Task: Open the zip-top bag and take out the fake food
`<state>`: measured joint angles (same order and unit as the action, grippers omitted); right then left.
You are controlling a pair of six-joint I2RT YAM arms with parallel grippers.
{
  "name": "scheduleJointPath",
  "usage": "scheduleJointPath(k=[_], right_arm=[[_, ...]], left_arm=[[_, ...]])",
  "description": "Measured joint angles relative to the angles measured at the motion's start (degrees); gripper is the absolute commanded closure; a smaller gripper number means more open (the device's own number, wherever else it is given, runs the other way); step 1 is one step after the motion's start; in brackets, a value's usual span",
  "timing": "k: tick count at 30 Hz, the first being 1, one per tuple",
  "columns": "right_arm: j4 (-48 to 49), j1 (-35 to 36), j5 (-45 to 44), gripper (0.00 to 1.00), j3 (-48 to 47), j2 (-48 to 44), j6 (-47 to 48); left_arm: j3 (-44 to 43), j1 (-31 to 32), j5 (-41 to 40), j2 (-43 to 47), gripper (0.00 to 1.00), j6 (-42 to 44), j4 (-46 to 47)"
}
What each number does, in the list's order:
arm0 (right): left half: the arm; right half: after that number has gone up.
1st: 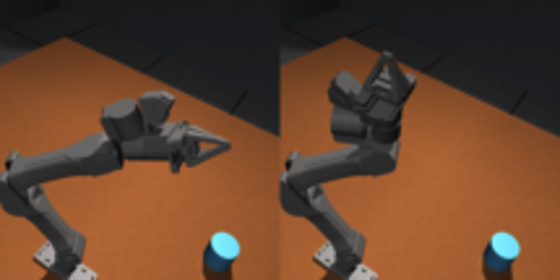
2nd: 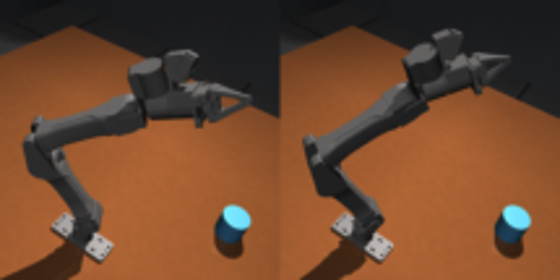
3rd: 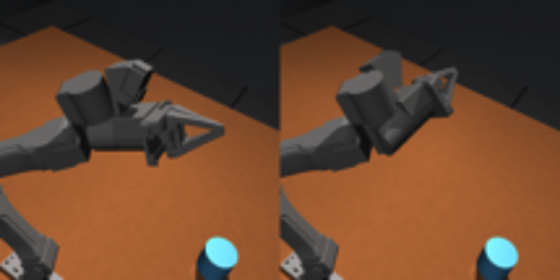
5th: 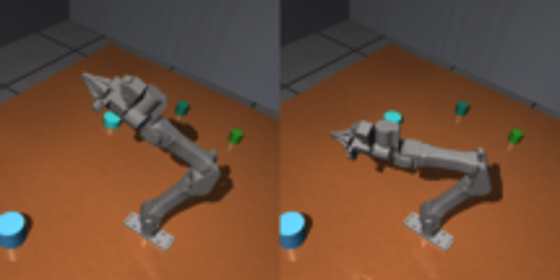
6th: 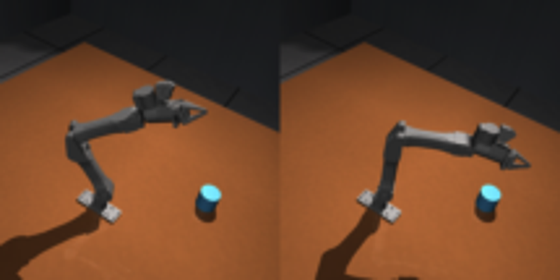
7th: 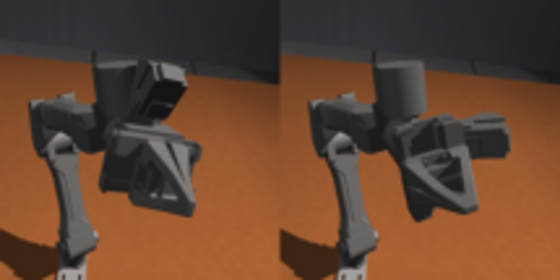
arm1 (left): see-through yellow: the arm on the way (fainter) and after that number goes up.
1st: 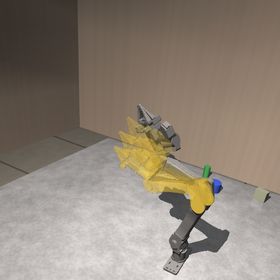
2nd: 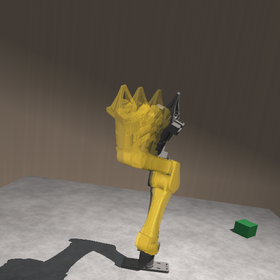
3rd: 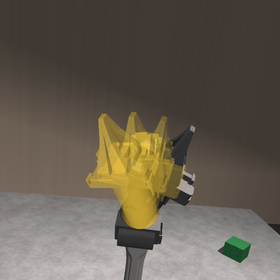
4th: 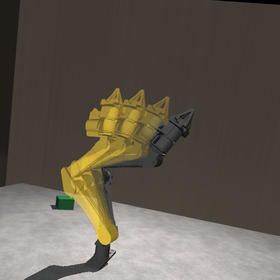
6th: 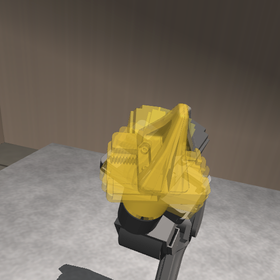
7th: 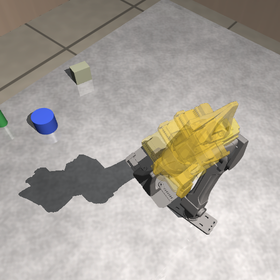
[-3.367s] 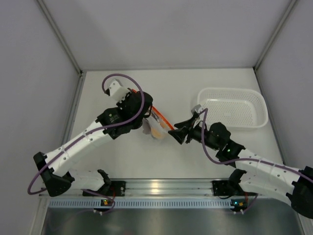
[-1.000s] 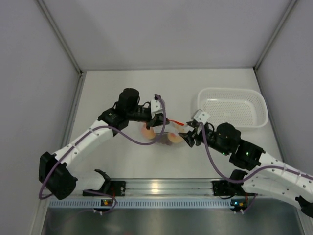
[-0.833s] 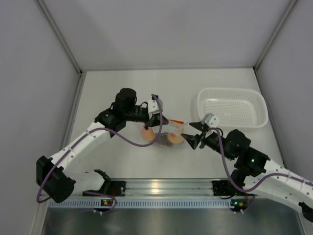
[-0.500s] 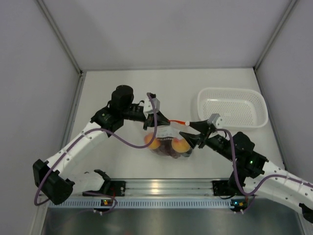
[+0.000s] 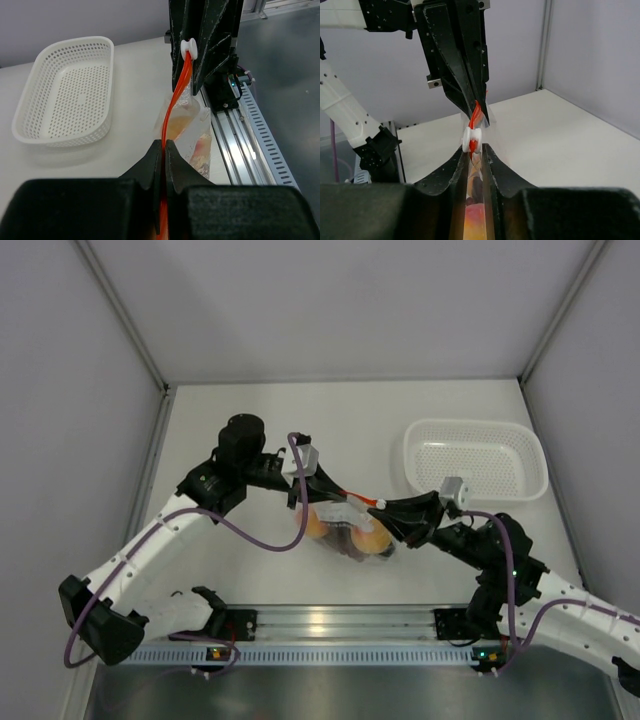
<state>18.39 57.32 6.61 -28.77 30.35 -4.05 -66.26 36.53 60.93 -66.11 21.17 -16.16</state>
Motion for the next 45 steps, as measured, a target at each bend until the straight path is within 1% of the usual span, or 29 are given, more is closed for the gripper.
scheduleJointPath(k=[1, 3, 4, 10, 11, 12, 13, 14, 16, 20, 23, 29, 34, 35, 38, 40, 43, 45], right_arm=[[0.0, 0.0, 0.4, 0.87, 0.0, 0.0, 0.0], [0.0, 0.0, 1.0, 0.98, 0.0, 0.0, 0.1], [0.0, 0.0, 1.2, 1.00, 0.0, 0.0, 0.1], [-0.4, 0.0, 1.6, 1.00, -0.2, 0.0, 1.0], [-1.4, 0.0, 1.4, 1.00, -0.7, 0.2, 1.4], [-2.6, 0.0, 1.2, 1.00, -1.6, 0.7, 1.8], [-4.0, 0.0, 0.9, 1.00, -2.8, 1.4, 2.3], [-6.2, 0.0, 0.6, 1.00, -4.6, 2.8, 3.0], [-10.0, 0.0, 0.0, 1.00, -7.9, 5.2, 4.1], [-17.4, 0.0, -0.9, 1.00, -11.9, 9.6, 5.5], [-21.4, 0.0, -1.3, 1.00, -12.2, 11.1, 5.9], [-25.8, 0.0, -2.0, 1.00, -14.5, 12.7, 6.5], [-27.2, 0.0, -2.3, 1.00, -15.1, 12.9, 6.9], [-27.4, 0.0, -2.3, 1.00, -15.2, 13.0, 7.0], [-27.5, 0.0, -2.2, 1.00, -15.2, 13.3, 7.1], [-27.7, 0.0, -2.3, 1.00, -15.2, 13.4, 7.1], [-27.9, 0.0, -2.2, 1.00, -15.2, 13.3, 7.1], [-27.9, 0.0, -2.2, 1.00, -15.2, 13.3, 7.1]], left_arm=[[0.0, 0.0, 0.1, 0.0, 1.00, 0.0, 0.0], [-0.1, 0.0, 0.3, 0.0, 1.00, 0.0, -0.1], [-0.1, 0.0, 0.4, 0.0, 1.00, 0.0, -0.1], [-0.2, 0.0, 0.0, 0.0, 1.00, 0.0, -0.2], [-0.2, 0.0, -0.3, 0.0, 0.98, 0.0, -0.2], [-0.1, 0.0, -0.7, 0.0, 0.89, 0.0, -0.2], [-0.1, 0.0, -1.2, 0.0, 0.87, 0.1, -0.2], [0.0, -0.1, -1.7, 0.0, 0.82, 0.2, -0.2], [0.2, -0.1, -2.3, 0.0, 0.76, 0.5, -0.1], [0.2, -0.1, -1.8, -0.3, 0.53, 1.1, 0.1], [0.2, -0.1, -1.1, -1.6, 0.46, 1.2, 0.4], [-0.5, 0.1, 0.4, -4.5, 0.46, 1.0, 0.3], [-3.1, 2.8, 0.4, -5.7, 0.47, 1.0, 0.3], [-3.6, 3.5, 0.4, -5.9, 0.50, 1.0, 0.4], [-5.0, 5.4, 0.7, -6.9, 0.54, 1.0, 0.6], [-5.1, 6.2, 0.9, -7.4, 0.55, 1.0, 0.7], [-5.1, 6.5, 1.0, -8.2, 0.62, 0.9, 0.7], [-5.1, 6.5, 0.9, -8.6, 0.70, 0.9, 0.7]])
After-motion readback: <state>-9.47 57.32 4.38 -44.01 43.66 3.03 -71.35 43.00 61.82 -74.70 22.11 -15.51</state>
